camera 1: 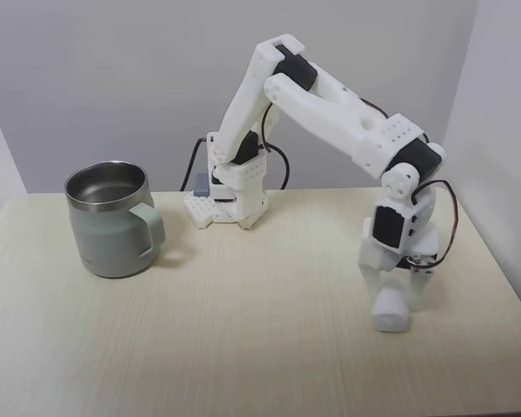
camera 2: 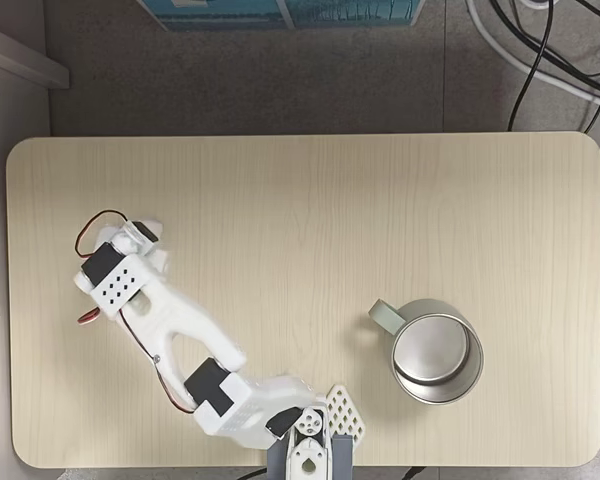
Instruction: Grasp a dressing and put it in the cup.
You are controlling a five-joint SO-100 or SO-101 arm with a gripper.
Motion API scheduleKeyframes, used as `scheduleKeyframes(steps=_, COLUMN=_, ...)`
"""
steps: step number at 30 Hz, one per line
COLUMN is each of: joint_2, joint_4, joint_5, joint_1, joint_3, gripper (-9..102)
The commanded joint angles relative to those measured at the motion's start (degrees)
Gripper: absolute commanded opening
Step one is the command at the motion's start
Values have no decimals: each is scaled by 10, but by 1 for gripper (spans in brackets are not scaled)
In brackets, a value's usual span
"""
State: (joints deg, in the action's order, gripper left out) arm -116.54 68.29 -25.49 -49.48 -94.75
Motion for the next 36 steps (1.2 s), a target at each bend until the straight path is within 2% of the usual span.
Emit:
scheduleKeyframes(steps=1, joint_2=15, joint_4=-3, joint_5=10, joint_1=3, joint_3=-4, gripper=0)
scheduleKeyframes(steps=8, joint_2=146, joint_4=62, joint_5=50, joint_1=23, joint_3=-2, gripper=0)
scheduleKeyframes(steps=13, joint_2=276, joint_4=158, joint_5=110, joint_1=63, joint_3=-35, gripper=0)
scheduleKeyframes(steps=18, joint_2=395, joint_4=252, joint_5=166, joint_1=147, joint_3=-62, gripper=0)
scheduleKeyframes(steps=21, joint_2=459, joint_4=300, joint_5=195, joint_1=232, joint_3=-73, gripper=0)
scheduleKeyframes(steps=28, joint_2=560, joint_4=364, joint_5=212, joint_1=516, joint_3=-82, gripper=0)
scheduleKeyframes(steps=36, joint_2=632, joint_4=365, joint_5=68, joint_1=806, joint_3=34, gripper=0)
